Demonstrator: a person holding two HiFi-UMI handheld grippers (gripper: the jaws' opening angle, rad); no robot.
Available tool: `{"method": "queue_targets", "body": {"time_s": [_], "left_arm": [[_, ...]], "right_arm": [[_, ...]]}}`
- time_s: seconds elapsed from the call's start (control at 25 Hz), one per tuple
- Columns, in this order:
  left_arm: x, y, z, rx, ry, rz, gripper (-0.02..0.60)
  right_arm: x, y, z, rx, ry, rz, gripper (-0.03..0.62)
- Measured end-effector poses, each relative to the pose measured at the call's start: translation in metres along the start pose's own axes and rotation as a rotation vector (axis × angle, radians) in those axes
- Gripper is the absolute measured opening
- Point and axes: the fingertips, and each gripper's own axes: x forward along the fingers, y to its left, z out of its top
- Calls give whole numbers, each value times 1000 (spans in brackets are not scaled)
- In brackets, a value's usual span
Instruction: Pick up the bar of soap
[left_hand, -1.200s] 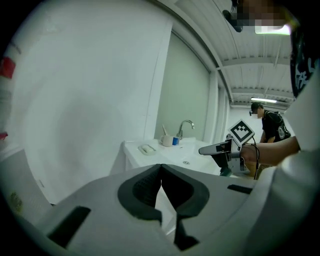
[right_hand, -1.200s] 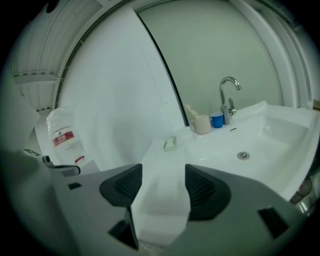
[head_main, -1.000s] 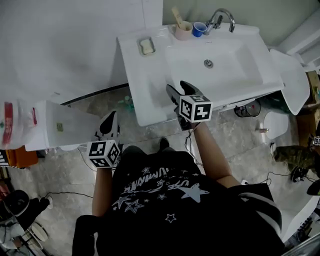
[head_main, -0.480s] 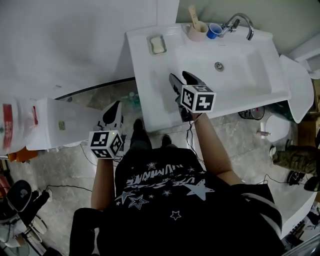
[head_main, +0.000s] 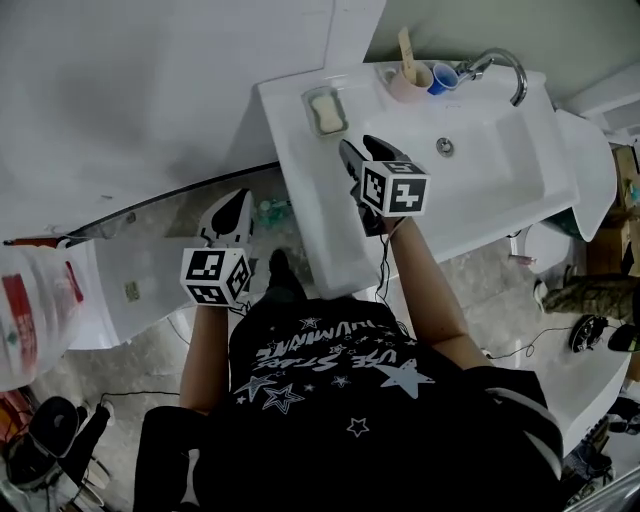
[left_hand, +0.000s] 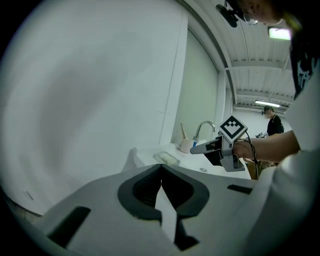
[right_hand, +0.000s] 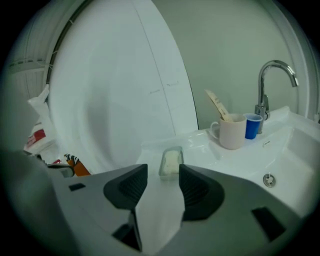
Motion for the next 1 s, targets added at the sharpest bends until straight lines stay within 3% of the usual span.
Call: {"method": "queue_targets", "body": {"time_s": [0.28,1.0], "left_arm": [[34,37,7,-32,24,-49,9],[63,72,-4,-82,78,-135,9]], "right_arm": [[55,-5,20,12,35,-51,187],[128,-25,-6,-101,291,-156,192]]}}
